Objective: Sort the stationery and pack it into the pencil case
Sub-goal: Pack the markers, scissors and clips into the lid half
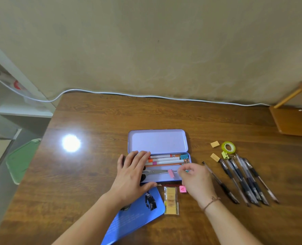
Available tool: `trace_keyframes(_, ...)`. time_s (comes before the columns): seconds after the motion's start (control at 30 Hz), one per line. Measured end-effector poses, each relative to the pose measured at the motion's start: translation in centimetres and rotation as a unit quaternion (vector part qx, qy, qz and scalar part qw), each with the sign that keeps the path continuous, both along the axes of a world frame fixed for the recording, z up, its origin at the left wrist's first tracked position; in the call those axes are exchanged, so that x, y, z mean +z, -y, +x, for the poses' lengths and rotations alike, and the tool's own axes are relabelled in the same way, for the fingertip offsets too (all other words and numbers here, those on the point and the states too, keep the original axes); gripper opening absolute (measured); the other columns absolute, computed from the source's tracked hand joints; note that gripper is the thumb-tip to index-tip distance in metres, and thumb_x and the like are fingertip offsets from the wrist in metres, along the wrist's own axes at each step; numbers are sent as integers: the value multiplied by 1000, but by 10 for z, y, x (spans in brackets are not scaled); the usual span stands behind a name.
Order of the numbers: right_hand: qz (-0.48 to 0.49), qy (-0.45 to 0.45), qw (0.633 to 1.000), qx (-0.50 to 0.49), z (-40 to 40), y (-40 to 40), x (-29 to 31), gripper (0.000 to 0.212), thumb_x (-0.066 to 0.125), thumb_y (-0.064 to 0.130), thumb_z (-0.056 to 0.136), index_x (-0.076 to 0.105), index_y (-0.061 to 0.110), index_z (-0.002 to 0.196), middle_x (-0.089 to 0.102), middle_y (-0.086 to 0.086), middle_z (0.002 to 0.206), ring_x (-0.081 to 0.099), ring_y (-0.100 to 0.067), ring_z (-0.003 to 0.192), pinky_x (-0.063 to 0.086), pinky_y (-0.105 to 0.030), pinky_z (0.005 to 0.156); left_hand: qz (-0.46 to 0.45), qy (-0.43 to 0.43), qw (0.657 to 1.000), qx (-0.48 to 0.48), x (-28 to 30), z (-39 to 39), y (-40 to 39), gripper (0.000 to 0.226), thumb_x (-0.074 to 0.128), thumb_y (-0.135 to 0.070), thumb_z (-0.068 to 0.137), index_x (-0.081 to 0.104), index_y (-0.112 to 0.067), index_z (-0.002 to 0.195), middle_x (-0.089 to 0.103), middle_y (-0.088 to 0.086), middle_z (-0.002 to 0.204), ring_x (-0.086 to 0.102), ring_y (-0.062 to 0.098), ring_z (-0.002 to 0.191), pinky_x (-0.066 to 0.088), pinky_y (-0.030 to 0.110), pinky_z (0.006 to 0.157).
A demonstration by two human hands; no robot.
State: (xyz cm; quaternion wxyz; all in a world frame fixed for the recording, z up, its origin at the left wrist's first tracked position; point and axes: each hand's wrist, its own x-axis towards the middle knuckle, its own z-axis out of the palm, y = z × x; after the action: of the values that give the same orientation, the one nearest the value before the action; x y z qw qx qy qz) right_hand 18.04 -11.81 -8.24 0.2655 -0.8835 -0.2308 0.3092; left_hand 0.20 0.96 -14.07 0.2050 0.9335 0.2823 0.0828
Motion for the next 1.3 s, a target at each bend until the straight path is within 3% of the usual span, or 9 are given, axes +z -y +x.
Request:
trace_keyframes(0.07, -34, 26, 999, -3, -5, 2, -12, 11, 61, 33, 88, 67, 32, 78, 69, 9, 90, 64, -6, 73, 56, -25, 52, 4, -4, 1000, 2, 0, 0, 0, 90, 49, -75, 78, 27, -25, 150, 36, -6, 150, 26, 22, 138, 16, 56, 113)
trace_keyframes(0.23, -93, 129, 986, 55, -5, 4, -12, 14, 58, 40, 89, 69, 32, 91, 69, 11, 93, 62, -4, 71, 45, -18, 43, 30, -21, 999, -6, 4, 2, 2, 82, 48, -73, 78, 35, -29, 146, 38, -3, 149, 30, 26, 137, 21, 65, 108)
trace_keyframes(0.4, -51, 186, 981, 25, 32, 19, 10, 12, 56, 39, 90, 66, 33, 88, 64, 13, 63, 57, -4, 54, 38, -19, 40, 67, 31, 997, -23, 14, 8, 12, 60, 56, -62, 81, 53, -31, 133, 45, 0, 144, 36, 32, 135, 15, 63, 111)
trace_keyframes(0.53, -75, 283, 955, -38, 99, 46, 11, 20, 59, 33, 88, 67, 29, 105, 64, 9, 91, 54, -11, 65, 40, -20, 49, 96, 71, 991, -52, 20, 22, 28, 29, 55, -49, 87, 66, -28, 104, 64, -10, 100, 55, 23, 99, 31, 49, 100)
trace_keyframes(0.63, -168, 303, 937, 35, 129, 50, 6, 36, 52, 48, 89, 56, 33, 122, 59, 6, 113, 58, -14, 74, 45, -23, 51, 64, 43, 995, -64, 17, 30, 42, 26, 52, -49, 89, 64, -31, 104, 68, -14, 97, 55, 20, 97, 31, 45, 96)
trace_keyframes(0.73, -199, 309, 924, 104, 135, 45, 1, 37, 49, 51, 90, 54, 36, 124, 59, 6, 115, 61, -18, 91, 51, -29, 61, 44, 17, 997, -55, 16, 37, 51, 26, 51, -49, 89, 63, -31, 102, 68, -14, 98, 54, 20, 96, 36, 45, 93)
trace_keyframes(1.0, -98, 340, 930, 102, 139, 47, 3, 30, 49, 19, 94, 61, 22, 121, 62, 0, 105, 58, -20, 84, 46, -29, 58, 31, -4, 1000, -2, 23, 58, 53, 22, 47, -43, 94, 65, -32, 98, 71, -14, 90, 52, 14, 86, 36, 36, 79)
trace_keyframes(1.23, 119, 207, 970, 46, 99, 38, 14, 28, 42, 13, 97, 67, 19, 108, 55, 5, 95, 60, -17, 81, 51, -32, 72, -13, -94, 993, 67, 36, 79, 47, 28, 41, -43, 97, 66, -31, 102, 71, -9, 95, 57, 17, 93, 36, 36, 85)
trace_keyframes(1.3, 132, 172, 975, 55, 83, 38, 12, 28, 42, 13, 97, 67, 21, 106, 53, 9, 90, 60, -13, 76, 48, -21, 69, -18, -109, 992, 68, 36, 83, 46, 27, 44, -43, 98, 67, -30, 103, 70, -9, 95, 59, 15, 91, 41, 34, 86)
